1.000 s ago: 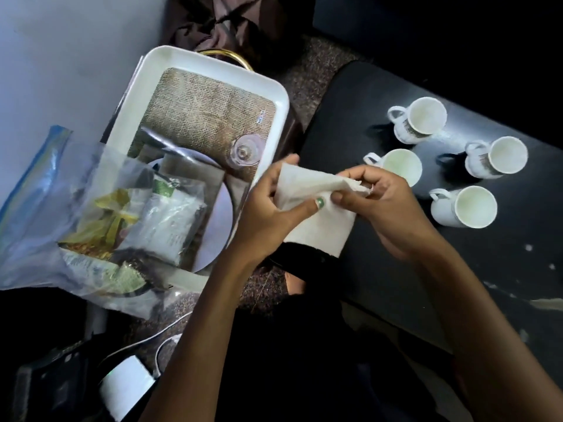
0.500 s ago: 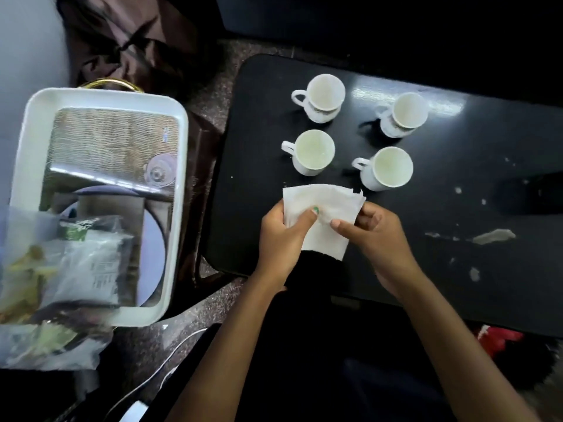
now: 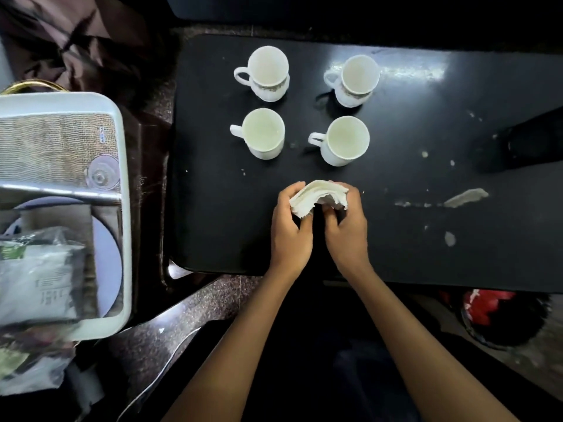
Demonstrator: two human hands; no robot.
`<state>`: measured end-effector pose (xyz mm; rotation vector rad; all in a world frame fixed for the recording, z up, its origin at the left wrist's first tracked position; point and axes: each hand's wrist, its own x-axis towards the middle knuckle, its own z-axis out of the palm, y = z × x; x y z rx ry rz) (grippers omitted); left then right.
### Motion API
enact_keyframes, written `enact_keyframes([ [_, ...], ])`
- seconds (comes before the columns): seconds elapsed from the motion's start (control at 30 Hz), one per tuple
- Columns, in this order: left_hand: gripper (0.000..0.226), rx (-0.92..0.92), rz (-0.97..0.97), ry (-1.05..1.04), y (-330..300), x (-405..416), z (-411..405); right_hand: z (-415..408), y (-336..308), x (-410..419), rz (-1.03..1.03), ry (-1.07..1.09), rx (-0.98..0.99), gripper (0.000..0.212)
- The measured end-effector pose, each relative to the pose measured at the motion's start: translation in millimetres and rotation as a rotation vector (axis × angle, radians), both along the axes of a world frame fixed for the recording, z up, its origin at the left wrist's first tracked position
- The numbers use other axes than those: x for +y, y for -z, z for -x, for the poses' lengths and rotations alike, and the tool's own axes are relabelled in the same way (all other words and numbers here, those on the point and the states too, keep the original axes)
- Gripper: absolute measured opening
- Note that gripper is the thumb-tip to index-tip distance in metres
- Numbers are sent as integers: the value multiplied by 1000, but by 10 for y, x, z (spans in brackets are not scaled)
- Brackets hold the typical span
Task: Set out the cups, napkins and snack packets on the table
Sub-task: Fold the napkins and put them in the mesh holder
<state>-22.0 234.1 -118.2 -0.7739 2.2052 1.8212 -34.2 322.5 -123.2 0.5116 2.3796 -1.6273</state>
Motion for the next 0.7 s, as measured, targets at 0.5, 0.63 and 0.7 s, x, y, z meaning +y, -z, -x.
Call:
enact_keyframes([
  [0.5, 33, 26, 94, -45, 180, -41, -38, 18, 98, 41, 138, 163, -5, 31],
  [0.63, 33, 100, 206, 22, 193, -48, -54, 34, 88, 15, 134, 233, 45, 26],
  [0.7, 33, 93, 214, 42, 209, -51, -54, 29, 85, 13, 142, 224, 46, 26],
])
